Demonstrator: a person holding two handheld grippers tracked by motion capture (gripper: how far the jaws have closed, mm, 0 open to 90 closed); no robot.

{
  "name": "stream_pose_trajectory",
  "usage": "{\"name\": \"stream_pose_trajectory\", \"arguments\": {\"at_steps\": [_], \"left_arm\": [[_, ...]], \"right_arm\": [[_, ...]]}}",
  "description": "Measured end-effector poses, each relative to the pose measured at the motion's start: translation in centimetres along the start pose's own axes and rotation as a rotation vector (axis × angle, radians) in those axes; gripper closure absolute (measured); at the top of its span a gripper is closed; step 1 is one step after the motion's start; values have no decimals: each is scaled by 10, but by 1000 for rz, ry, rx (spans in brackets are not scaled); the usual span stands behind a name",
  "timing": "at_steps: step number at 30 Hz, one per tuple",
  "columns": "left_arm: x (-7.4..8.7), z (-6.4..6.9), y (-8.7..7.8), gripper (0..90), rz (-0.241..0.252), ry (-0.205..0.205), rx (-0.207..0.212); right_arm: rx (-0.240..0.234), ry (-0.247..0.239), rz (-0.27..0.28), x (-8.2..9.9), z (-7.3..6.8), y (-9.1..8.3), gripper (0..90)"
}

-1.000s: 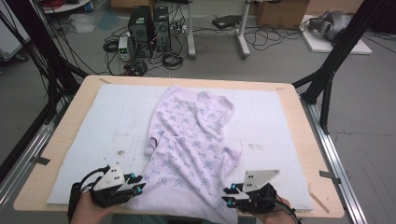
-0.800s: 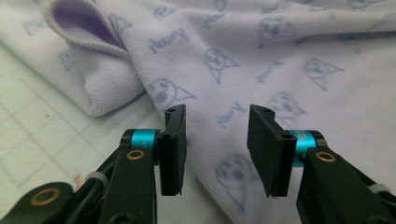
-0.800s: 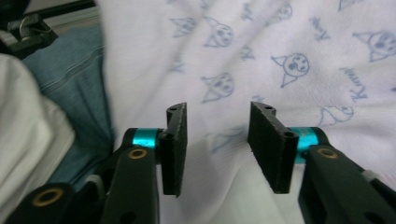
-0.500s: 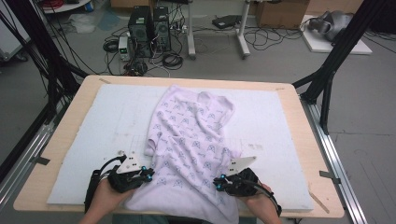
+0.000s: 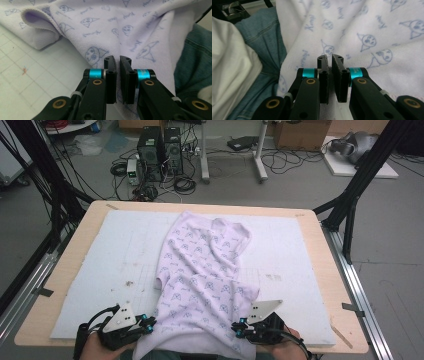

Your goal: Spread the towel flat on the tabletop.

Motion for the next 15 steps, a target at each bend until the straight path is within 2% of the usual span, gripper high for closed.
{"name": "stream_pose_trajectory", "arguments": {"at_steps": [2, 4, 5, 6, 8, 10, 13, 15], "left_arm": [[1, 5, -7, 838, 2, -7, 15], [0, 11, -13, 837, 8, -4, 41], [0, 14, -15, 832, 8, 4, 57], [-1, 14, -16, 819, 4, 16, 70], [-4, 11, -14, 734, 7, 28, 73], [-10, 3, -10, 660, 31, 6, 62], [-20, -10, 0, 645, 75, -46, 80], [-24, -17, 11, 645, 74, -53, 78]], "right_arm": [[-34, 15, 22, -3, -4, -6, 845], [-101, 28, 58, -6, -13, -11, 840], [-133, 30, 74, -8, -16, -13, 824], [-142, 25, 86, -10, -18, -15, 783], [-118, 35, 117, -15, -14, -18, 724], [-65, 43, 111, -16, -2, -18, 677], [9, 45, 72, -13, 16, -12, 630], [39, 54, 48, -9, 27, -3, 610]]}}
Point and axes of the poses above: each handheld gripper's, and its own axes: y roughly forward along the jaws, x roughly out of its underside, z roughly to its right, the point moved 5 cm from there along y, roughly forward along the jaws, and after that the axes turned 6 degrees about -y, right-handed, at the moved point
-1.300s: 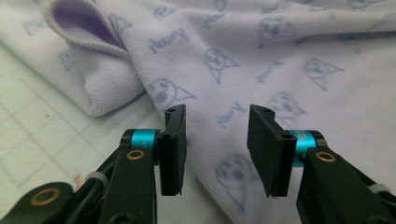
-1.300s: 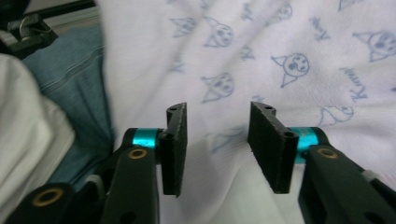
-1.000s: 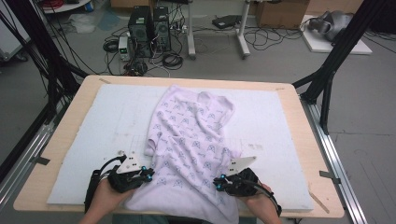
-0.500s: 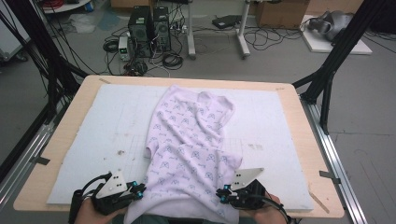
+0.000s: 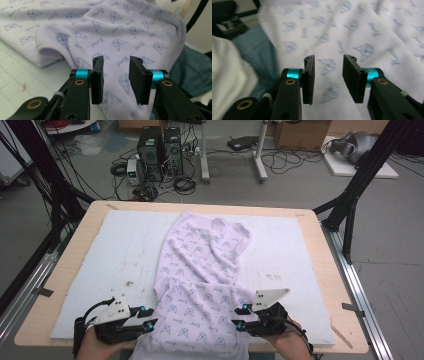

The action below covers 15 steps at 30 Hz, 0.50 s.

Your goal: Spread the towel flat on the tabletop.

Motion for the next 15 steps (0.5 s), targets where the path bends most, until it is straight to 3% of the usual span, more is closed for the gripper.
{"name": "stream_pose_trajectory", "arguments": {"at_steps": [5, 7, 8, 10, 12, 15], "left_arm": [[0, -14, 33, 672, -72, 23, -30], [5, -18, 44, 676, -123, 33, -44], [8, -18, 48, 702, -145, 40, -41], [10, -18, 48, 781, -126, 50, -42], [11, -18, 46, 841, -121, 43, -42], [13, -12, 38, 862, -106, 63, -53]], "right_arm": [[9, 37, -52, 17, 18, 27, 634], [12, 23, -81, 23, 17, 35, 707], [14, 22, -67, 23, 16, 35, 762], [-12, 32, -59, 24, 15, 34, 843], [-14, 24, -60, 24, 15, 34, 864], [-15, 15, -61, 23, 12, 31, 869]]}}
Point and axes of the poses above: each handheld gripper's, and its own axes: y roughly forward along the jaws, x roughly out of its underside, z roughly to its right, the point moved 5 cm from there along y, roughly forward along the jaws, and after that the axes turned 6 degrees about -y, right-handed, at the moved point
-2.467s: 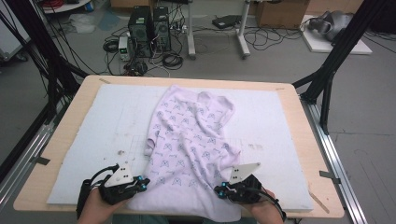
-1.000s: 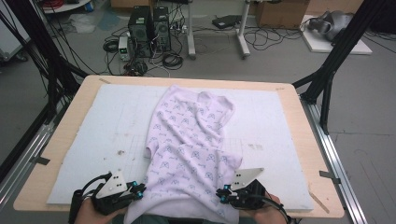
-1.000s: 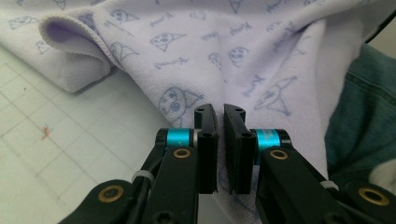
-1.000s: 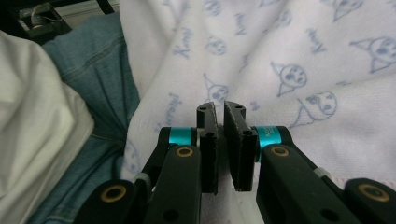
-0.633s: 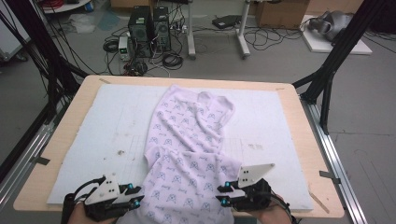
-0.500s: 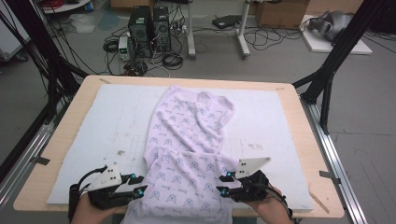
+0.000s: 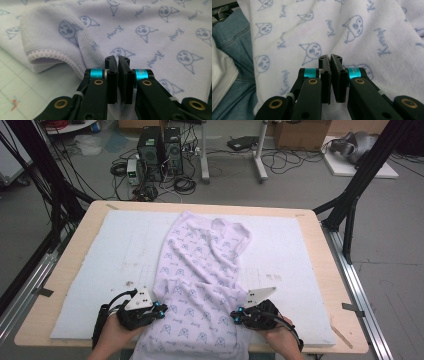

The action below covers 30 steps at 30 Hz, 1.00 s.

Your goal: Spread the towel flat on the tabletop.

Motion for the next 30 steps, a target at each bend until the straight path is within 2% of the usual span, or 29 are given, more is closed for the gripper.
{"name": "stream_pose_trajectory", "arguments": {"at_steps": [3, 8, 11, 13, 15, 17, 20, 22, 23, 25, 27, 29, 30], "left_arm": [[3, 7, -11, 864, 13, -2, 2], [11, 25, -36, 867, 23, 12, 15], [17, 40, -51, 870, 28, 8, 45], [19, 49, -60, 866, 31, 22, 70], [19, 52, -65, 839, 34, 25, 69], [17, 46, -64, 808, 41, 23, 47], [13, 26, -58, 782, 72, -3, -9], [13, 10, -49, 783, 76, -38, -37], [13, 3, -42, 782, 65, -42, -56], [15, -4, -31, 754, 40, -59, -46], [16, -6, -17, 705, 7, -52, -56], [17, -3, -9, 692, -9, -45, -35], [16, -1, -7, 703, 4, -25, -28]], "right_arm": [[-14, -7, 31, -2, -8, -8, 869], [-46, -42, 47, -7, -29, -23, 869], [-85, -59, 52, -10, -46, -32, 866], [-126, -108, 68, -14, -57, -38, 825], [-132, -123, 110, -20, -61, -46, 769], [-95, -113, 125, -24, -54, -51, 739], [-30, -84, 91, -22, -36, -49, 708], [-19, -71, 68, -17, -29, -42, 684], [-13, -68, 55, -14, -26, -37, 677], [-10, -53, 16, -7, -22, -27, 657], [-16, -36, -1, -1, -21, -20, 654], [0, -50, -32, 3, -21, -15, 655], [7, -59, -51, 5, -21, -13, 659]]}}
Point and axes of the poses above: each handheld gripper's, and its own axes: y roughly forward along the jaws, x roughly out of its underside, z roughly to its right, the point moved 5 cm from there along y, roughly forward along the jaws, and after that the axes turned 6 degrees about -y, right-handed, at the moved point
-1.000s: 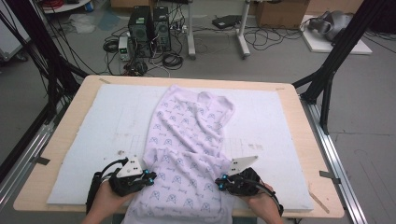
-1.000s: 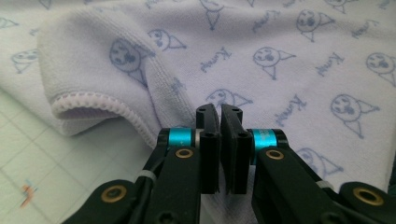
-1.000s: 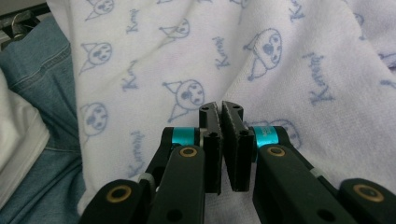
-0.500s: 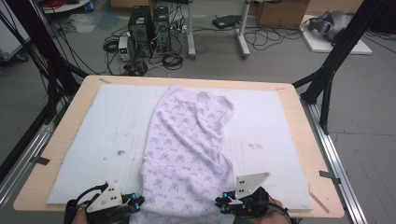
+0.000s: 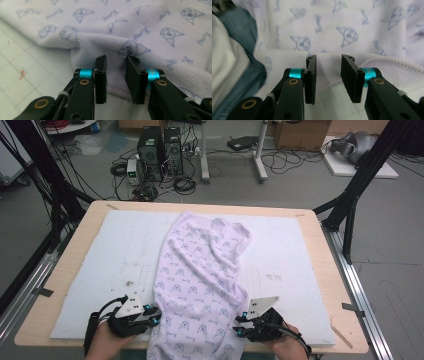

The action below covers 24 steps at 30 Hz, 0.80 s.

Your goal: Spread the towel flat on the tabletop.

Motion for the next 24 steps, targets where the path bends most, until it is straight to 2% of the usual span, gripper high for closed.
{"name": "stream_pose_trajectory", "arguments": {"at_steps": [1, 2, 3, 6, 9, 16, 19, 22, 23, 24], "left_arm": [[-1, 1, 1, 771, 1, 1, 11], [-1, 2, 1, 829, -1, 7, 22], [-2, 3, 2, 871, -1, 23, 15], [-2, 4, -1, 882, 2, 17, 11], [0, 2, -10, 884, 26, -3, 9], [5, 3, -42, 884, 61, -14, -27], [8, 4, -55, 884, 63, -11, -48], [9, 4, -64, 895, 67, -5, -48], [8, 3, -65, 892, 75, -7, -48], [8, 2, -65, 846, 76, -16, -40]], "right_arm": [[4, -5, -1, 1, 0, 1, 670], [2, 3, 4, 2, 0, 1, 721], [6, -2, -1, 3, 2, 0, 797], [3, -6, -13, 4, 4, -2, 871], [15, -15, -13, 6, 3, -7, 879], [15, 9, -17, 19, -4, -21, 880], [9, 15, -13, 23, -7, -28, 880], [10, 31, -1, 25, -7, -35, 875], [13, 38, 14, 25, -5, -38, 837], [23, 56, 37, 24, -2, -41, 801]]}}
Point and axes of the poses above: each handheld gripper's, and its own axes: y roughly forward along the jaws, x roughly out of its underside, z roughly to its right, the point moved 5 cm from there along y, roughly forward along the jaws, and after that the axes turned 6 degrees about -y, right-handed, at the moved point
